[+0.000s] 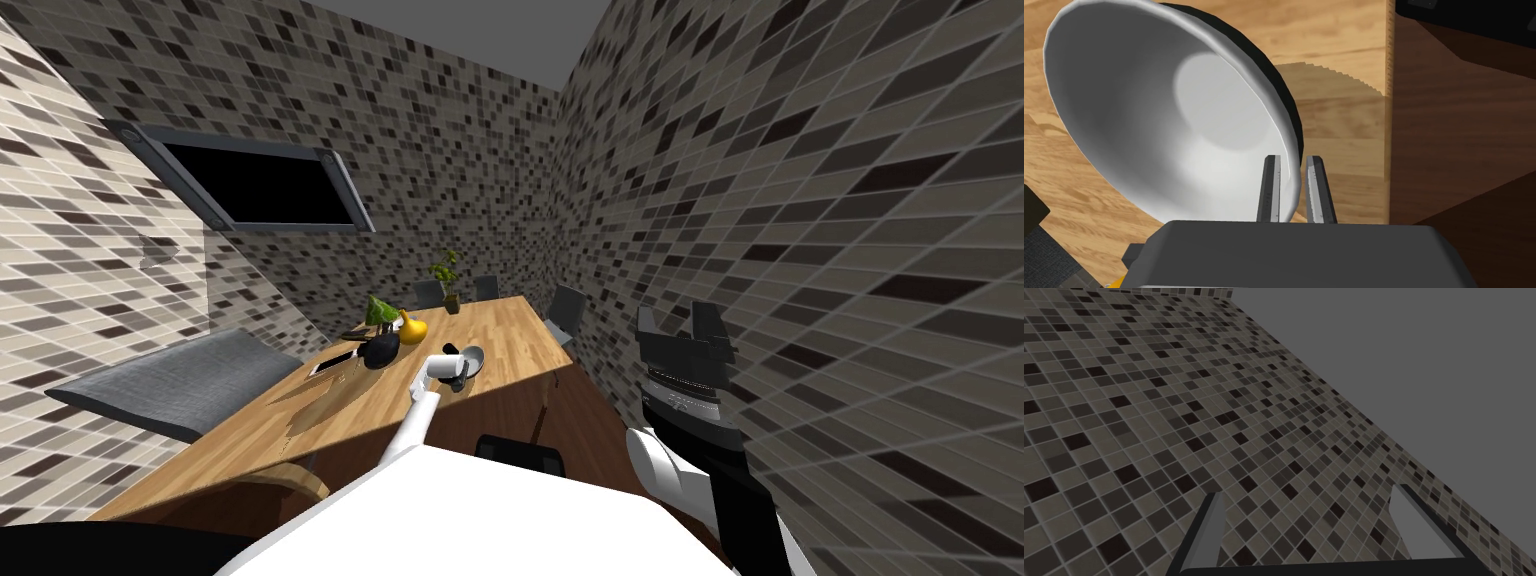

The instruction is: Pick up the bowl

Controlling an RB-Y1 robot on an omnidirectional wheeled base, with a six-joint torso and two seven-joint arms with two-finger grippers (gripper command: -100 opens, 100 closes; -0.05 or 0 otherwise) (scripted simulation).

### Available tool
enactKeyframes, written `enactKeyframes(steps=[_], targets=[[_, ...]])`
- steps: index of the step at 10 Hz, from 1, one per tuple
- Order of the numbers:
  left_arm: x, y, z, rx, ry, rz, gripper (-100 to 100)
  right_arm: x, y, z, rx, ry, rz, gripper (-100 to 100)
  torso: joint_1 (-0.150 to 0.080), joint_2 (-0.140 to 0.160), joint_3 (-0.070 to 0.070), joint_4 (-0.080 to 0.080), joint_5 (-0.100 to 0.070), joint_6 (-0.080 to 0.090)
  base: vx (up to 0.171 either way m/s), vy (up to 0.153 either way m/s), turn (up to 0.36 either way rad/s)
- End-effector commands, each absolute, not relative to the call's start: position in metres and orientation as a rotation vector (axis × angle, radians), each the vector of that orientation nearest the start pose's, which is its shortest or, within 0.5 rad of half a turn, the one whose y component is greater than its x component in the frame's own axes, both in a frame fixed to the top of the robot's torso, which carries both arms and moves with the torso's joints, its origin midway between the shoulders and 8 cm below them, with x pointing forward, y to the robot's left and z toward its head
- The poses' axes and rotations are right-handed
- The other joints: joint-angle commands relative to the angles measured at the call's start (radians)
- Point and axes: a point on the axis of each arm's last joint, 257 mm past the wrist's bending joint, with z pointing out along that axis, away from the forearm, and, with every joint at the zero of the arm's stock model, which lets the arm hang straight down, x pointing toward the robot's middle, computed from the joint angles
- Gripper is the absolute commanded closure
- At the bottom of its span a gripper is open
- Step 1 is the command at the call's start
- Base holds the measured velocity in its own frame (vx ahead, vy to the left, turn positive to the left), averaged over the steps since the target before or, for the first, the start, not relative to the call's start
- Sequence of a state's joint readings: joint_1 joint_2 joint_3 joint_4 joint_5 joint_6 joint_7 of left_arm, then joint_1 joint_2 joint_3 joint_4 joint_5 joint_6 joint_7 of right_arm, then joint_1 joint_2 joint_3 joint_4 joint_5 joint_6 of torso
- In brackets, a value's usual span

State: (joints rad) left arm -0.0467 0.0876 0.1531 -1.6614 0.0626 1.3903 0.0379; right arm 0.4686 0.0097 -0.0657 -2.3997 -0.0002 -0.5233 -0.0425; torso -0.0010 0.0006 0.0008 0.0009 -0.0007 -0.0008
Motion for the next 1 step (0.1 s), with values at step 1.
enactKeyframes(steps=[1], targets=[[0.3799, 0.2993, -0.4294, -2.193, 1.854, -0.3, 0, 0.3091, -0.2882, 0.0902, 0.527, 0.475, 1.323, 0, 0.0, 0.0, 0.0, 0.0, 0.0, 0.0, 0.0, 0.0, 0.0]])
